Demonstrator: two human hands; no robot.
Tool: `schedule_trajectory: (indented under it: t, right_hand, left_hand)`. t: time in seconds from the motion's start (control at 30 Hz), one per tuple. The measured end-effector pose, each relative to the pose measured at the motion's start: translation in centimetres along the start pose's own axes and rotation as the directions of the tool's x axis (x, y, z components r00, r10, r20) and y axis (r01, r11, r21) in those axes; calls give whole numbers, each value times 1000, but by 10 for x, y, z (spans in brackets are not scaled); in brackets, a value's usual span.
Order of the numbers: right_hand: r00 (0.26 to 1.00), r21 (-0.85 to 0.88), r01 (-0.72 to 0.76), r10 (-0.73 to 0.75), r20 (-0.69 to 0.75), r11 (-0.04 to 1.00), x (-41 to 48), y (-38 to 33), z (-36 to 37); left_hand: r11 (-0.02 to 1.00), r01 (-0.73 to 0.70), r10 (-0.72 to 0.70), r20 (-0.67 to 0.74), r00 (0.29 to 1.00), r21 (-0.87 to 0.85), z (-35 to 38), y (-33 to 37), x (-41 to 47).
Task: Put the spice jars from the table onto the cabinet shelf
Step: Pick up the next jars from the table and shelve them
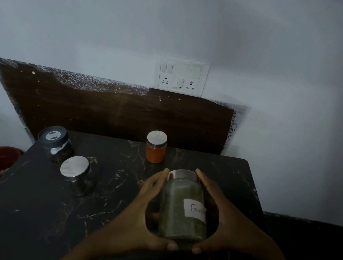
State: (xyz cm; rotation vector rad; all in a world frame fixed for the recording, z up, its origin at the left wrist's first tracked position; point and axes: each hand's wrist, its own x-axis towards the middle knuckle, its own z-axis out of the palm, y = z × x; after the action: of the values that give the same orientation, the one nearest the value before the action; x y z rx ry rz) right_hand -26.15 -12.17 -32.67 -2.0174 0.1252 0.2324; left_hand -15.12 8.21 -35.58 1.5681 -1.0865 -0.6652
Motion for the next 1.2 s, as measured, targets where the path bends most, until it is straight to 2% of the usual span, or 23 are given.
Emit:
schedule_trajectory:
  t: [0.17, 0.3, 0.4, 0.53, 0.77, 0.97, 1.2]
  right_hand:
    - [999, -68, 18, -20, -36, 998, 4, 2, 8]
    - [999, -60, 20, -21, -30, 998, 4, 1, 6]
    - [1000, 11, 6, -6, 28, 1000, 1, 2, -1]
    - [999, 35, -22, 21, 30, 999, -1, 0, -4]
    - [999, -17, -25, 25, -20, 1000, 3, 5, 3]
    - [999, -33, -9, 8, -48, 999, 4, 0, -1]
    - [993, -76, 81, -88, -82, 994, 5, -15, -17]
  left_hand:
    - [980, 4, -8, 20, 1000, 201, -1, 1, 7]
    - [992, 9, -8, -9, 1000, 123, -1, 3, 8]
    - [997, 4, -1, -38, 999, 76, -1, 2, 7]
    - [999, 42, -42, 15, 999, 19, -1, 3, 4]
    - [981, 83, -102, 102, 989, 175, -10, 7, 10]
    - [976, 69, -88, 85, 993, 205, -15, 11, 16]
    - [963, -2, -16, 63, 998, 271, -24, 25, 31]
